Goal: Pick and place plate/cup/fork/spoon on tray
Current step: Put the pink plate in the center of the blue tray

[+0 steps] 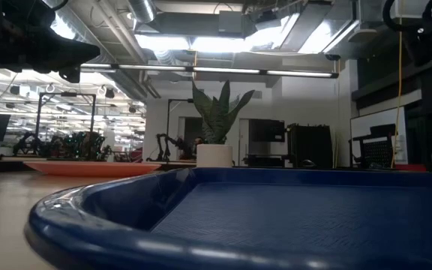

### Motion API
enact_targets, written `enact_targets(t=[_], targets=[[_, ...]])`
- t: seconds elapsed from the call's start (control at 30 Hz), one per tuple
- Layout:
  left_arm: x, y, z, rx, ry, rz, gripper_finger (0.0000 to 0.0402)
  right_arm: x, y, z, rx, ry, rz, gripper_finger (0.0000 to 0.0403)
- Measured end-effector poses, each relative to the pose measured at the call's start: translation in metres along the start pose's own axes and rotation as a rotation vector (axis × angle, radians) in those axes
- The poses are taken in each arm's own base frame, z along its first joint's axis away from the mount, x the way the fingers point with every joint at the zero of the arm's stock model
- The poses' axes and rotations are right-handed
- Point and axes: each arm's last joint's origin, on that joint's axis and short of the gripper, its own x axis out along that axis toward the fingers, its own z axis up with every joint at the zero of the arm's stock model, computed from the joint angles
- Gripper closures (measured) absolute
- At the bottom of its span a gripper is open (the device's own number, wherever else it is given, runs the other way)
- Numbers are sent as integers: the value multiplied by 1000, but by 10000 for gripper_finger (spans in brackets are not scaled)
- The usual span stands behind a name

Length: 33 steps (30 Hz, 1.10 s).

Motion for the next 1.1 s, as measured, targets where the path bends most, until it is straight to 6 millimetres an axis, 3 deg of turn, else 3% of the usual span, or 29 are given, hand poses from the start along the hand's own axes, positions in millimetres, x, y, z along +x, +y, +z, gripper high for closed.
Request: enact_targets(t=[0.23, 0.37, 0.67, 0.93, 1.1], targets=[[0, 0, 0, 0, 0, 0, 401, -2, 0, 0, 2, 0, 0, 241], [0, 0, 0, 0, 0, 0, 401, -21, 4, 2, 5, -4, 15, 222], [0, 0, 0, 0, 1, 0, 401, -73, 10, 6, -4, -40, 56, 220], [0, -1, -8, -84, 80, -46, 401, -76, 26, 12, -76, -164, 201, 220], [0, -1, -11, -150, 117, -39, 401, -79, 30, 25, -161, -436, 169, 220]])
